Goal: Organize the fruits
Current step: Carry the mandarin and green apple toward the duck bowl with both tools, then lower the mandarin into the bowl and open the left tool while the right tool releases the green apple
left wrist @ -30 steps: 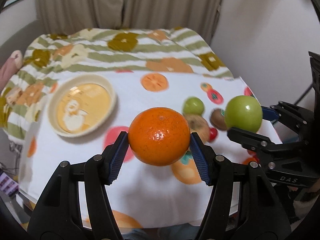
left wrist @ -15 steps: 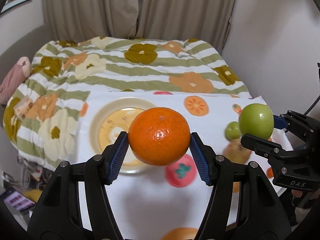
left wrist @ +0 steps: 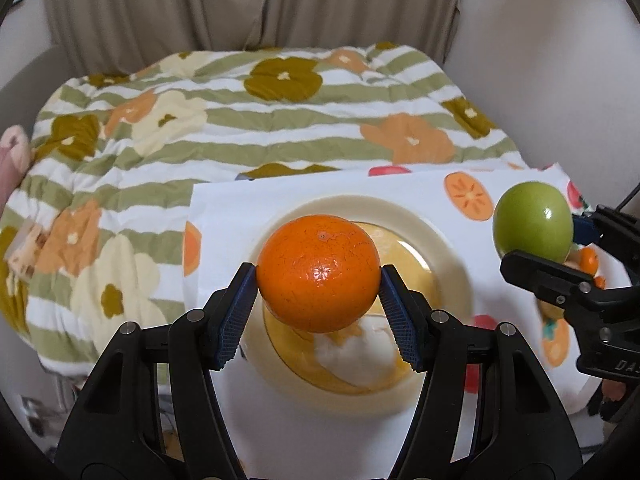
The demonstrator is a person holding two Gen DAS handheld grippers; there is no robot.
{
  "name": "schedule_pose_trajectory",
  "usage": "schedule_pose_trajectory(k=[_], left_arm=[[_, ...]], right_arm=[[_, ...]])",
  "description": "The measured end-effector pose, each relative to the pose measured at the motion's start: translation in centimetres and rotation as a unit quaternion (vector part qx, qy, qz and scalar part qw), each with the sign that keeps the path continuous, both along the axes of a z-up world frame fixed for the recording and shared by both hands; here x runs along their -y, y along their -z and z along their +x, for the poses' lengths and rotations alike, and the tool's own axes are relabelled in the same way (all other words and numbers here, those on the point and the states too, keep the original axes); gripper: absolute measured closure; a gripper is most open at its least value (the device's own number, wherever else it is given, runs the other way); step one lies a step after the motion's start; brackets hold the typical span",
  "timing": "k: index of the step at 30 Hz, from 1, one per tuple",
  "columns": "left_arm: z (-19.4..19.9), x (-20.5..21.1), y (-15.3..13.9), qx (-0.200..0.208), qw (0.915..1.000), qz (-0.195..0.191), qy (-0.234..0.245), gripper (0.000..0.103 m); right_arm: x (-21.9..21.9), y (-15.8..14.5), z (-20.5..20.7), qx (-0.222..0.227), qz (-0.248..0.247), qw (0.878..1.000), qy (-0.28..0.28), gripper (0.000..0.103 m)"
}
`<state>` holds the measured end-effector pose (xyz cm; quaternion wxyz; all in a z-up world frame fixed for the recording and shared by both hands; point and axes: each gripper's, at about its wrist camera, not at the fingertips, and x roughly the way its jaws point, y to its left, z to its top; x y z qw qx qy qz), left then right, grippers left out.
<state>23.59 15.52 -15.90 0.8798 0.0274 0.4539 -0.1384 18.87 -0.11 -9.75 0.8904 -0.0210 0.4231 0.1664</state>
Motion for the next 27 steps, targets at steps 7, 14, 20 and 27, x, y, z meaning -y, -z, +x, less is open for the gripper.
schedule_pose_trajectory(k=[7,14,20,27], left_arm=[[3.0,0.6,3.2,-0.013,0.9979,0.031,0.056,0.036],[4.2,1.8,4.3,-0.017,0.9943,0.045,0.095,0.036],[4.4,2.4,5.1,-0.022,0.9918,0.056,0.113,0.036],[4.2,2.1,3.7,0.001,0.9921,0.053,0.114,0.002]], right_arm=[[-2.0,2.4,2.7,-0.024,-0.006,0.999,0.035,0.050],[-2.2,3.5,3.6,-0.043,-0.012,0.997,0.058,0.050],[-2.0,3.8,3.6,-0.050,-0.015,0.996,0.073,0.050],[-2.3,3.6,3.6,-0.051,-0.014,0.995,0.081,0.050]])
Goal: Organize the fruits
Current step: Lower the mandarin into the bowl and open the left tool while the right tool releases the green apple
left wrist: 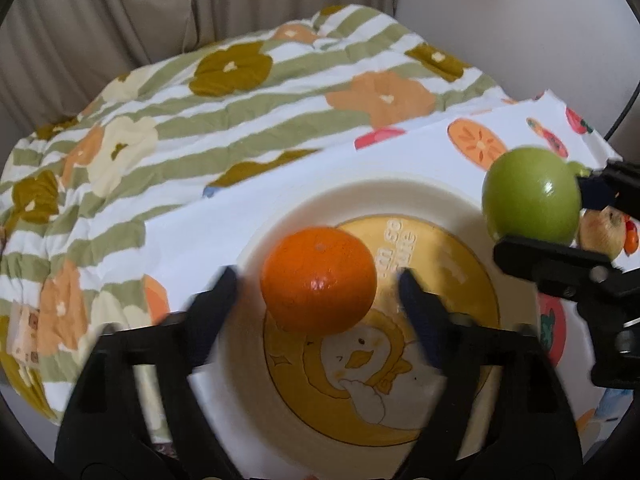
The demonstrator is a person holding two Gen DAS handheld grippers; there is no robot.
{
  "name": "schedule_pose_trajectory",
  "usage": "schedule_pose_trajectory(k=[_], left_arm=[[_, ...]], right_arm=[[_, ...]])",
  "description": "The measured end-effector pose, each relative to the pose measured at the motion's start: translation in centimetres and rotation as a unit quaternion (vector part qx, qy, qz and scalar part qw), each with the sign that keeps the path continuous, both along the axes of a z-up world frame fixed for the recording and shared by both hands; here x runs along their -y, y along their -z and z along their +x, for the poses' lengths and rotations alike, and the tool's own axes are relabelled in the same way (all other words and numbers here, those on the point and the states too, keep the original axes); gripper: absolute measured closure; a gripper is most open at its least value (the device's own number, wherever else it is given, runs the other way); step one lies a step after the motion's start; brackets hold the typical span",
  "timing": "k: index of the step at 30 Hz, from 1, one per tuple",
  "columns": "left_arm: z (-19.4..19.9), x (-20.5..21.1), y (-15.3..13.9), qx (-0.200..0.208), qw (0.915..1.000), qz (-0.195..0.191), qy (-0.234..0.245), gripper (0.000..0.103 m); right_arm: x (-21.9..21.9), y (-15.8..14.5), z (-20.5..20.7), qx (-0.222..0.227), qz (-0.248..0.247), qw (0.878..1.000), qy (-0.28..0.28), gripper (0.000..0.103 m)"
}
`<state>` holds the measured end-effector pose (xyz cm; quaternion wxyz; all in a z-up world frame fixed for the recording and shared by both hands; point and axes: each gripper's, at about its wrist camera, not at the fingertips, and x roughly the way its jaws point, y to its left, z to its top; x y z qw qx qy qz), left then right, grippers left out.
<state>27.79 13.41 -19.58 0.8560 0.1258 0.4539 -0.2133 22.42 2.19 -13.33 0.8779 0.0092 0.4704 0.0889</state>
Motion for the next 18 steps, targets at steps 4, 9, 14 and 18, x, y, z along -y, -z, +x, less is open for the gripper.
schedule_pose_trajectory(k=[4,9,14,18], left_arm=[[-0.3,-0.6,-1.3,0.016,0.9998,-0.004,-0.006,0.000],[-0.8,-2.2,-1.8,0.013,0.9997,-0.005,-0.022,0.000],[-1.6,-4.2,-1.8,0.005,0.9991,-0.001,-0.042,0.000],[-2.3,-5.6,-1.5,-0.003,0.9984,0.001,-0.057,0.000]], right_arm=[[0.0,-0.4,0.0,0.002,0.002,1.000,0.000,0.050],[0.0,-0.7,0.2,0.005,0.001,1.000,-0.011,0.050],[-0.5,-0.4,0.8,0.007,-0.005,0.999,-0.032,0.050],[-1.3,0.4,1.3,0.009,-0.010,0.998,-0.061,0.050]])
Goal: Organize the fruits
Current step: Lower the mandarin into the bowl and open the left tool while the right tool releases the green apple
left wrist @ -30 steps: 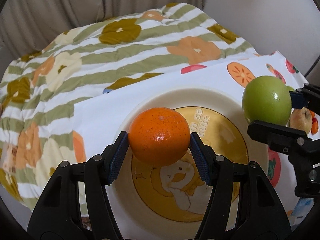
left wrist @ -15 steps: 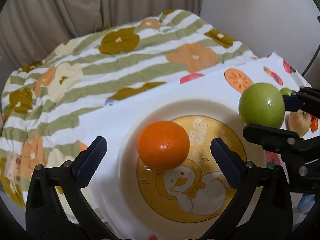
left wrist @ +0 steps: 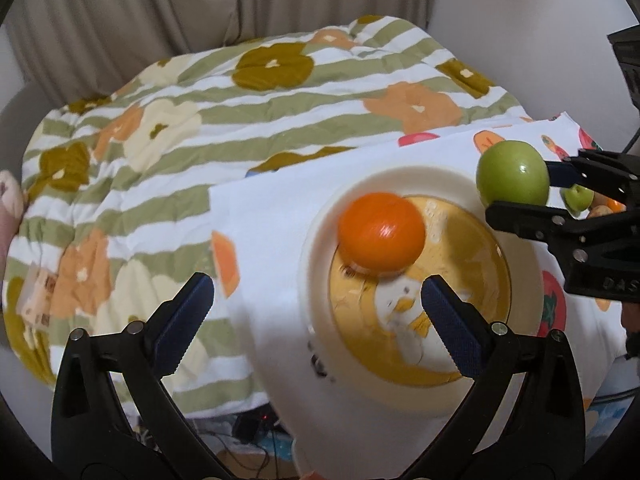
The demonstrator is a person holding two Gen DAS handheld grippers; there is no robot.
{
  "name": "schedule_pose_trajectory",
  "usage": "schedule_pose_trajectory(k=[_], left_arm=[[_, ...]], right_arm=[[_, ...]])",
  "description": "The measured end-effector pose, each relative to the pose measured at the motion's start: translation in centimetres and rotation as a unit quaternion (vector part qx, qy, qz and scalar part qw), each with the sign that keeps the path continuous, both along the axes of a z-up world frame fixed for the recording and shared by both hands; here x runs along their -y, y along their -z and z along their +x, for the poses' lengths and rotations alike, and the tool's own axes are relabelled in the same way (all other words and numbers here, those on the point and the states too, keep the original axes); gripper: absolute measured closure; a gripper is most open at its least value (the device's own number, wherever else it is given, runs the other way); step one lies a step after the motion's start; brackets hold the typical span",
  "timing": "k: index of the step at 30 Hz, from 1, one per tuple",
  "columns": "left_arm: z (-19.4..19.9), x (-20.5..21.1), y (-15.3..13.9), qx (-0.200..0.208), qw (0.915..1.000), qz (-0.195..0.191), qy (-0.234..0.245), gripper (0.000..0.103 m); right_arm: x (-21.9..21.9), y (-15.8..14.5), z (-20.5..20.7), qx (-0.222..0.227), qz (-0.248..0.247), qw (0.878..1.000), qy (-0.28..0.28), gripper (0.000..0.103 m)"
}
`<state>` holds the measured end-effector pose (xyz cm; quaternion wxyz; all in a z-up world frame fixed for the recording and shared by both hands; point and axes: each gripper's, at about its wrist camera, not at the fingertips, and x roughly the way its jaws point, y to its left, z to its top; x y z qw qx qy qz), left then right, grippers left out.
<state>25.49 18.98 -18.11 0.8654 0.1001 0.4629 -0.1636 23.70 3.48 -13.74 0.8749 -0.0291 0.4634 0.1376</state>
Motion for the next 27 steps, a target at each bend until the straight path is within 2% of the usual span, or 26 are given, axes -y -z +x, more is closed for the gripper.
schedule_pose_trajectory(k=[4,12,24,26,27], left_arm=[[-0.5,-1.0,0.5,-0.006,0.9999,0.001,-0.010,0.000],[-1.1,-1.9,1.3,-0.016,0.9997,-0.010,-0.018,0.000],[-1.1,-2.3,1.5,-0.018,0.9995,-0.015,-0.020,0.000],[-1.2,-2.4,1.5,-0.017,0.9995,-0.017,-0.020,0.000],[-1.2,-2.4,1.5,-0.017,0.9995,-0.016,-0.020,0.000]], right_arm=[[-0.9,1.3,0.6,-0.001,-0.013,1.000,-0.028,0.050],[-2.2,3.1,1.4,-0.002,-0.045,0.998,-0.049,0.050],[-2.9,4.4,1.4,-0.006,-0.075,0.996,-0.050,0.049],[-2.8,4.2,1.3,0.000,-0.071,0.996,-0.048,0.034],[-2.7,4.1,1.3,-0.004,-0.065,0.997,-0.048,0.017]])
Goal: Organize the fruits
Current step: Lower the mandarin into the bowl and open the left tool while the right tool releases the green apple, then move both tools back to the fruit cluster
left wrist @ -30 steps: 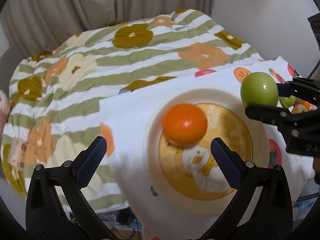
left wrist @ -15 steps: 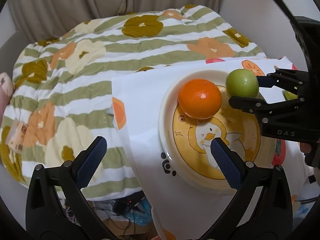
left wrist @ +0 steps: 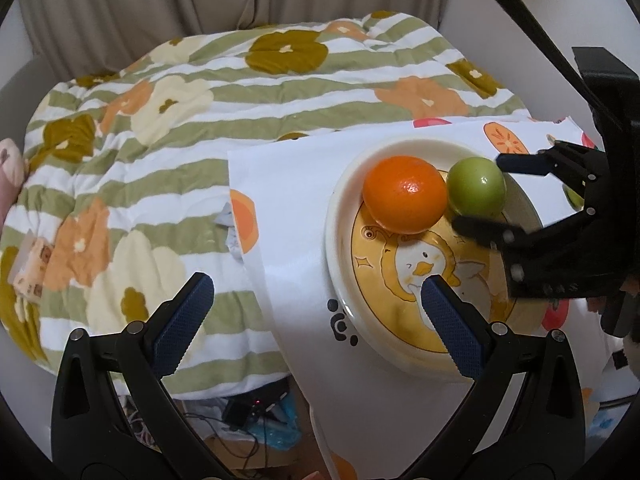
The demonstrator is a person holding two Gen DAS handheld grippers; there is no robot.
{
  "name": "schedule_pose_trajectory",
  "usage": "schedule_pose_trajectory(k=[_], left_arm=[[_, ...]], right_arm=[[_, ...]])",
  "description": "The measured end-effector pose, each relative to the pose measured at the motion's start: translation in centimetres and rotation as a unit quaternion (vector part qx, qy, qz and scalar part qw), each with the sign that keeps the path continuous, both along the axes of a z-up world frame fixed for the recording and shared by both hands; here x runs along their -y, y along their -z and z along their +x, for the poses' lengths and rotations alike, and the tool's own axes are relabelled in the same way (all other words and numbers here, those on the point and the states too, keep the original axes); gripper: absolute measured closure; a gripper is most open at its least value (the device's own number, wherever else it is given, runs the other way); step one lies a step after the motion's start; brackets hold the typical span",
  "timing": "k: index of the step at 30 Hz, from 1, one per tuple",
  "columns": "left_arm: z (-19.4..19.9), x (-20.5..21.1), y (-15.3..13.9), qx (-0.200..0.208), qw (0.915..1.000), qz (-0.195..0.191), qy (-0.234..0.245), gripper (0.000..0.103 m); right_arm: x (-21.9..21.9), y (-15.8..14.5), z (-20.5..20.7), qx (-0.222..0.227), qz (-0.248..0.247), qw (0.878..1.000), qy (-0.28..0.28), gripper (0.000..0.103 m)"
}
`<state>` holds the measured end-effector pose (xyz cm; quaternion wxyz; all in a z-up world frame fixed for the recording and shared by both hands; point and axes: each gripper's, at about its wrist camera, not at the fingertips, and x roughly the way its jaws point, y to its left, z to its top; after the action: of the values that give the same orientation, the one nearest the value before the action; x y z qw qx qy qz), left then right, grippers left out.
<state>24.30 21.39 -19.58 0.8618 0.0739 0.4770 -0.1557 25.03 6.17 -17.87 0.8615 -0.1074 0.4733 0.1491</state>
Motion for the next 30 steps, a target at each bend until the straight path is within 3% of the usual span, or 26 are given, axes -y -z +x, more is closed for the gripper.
schedule_pose_trajectory(k=[1,4,16,26,30], left_arm=[[0.0,0.0,0.0,0.000,1.0000,0.002,0.001,0.000],[-0.3,-0.2,-0.3,0.001,1.0000,0.003,0.004,0.000],[-2.0,0.3,-2.9,0.025,0.9996,0.007,0.006,0.000],[-4.1,1.8,-6.4,0.051,0.9987,0.010,-0.002,0.000],[-5.5,3.3,-8.1,0.058,0.9983,0.004,-0.010,0.000]], right_arm=[[0.1,0.0,0.0,-0.004,0.003,1.000,0.001,0.007],[0.2,0.0,-0.2,-0.002,0.014,1.000,-0.004,0.000],[0.2,-2.7,-1.4,-0.004,0.007,1.000,0.015,0.000],[2.4,-8.8,-4.2,0.025,0.078,0.995,0.056,0.000],[3.7,-11.1,-5.8,0.047,0.080,0.993,0.069,0.000]])
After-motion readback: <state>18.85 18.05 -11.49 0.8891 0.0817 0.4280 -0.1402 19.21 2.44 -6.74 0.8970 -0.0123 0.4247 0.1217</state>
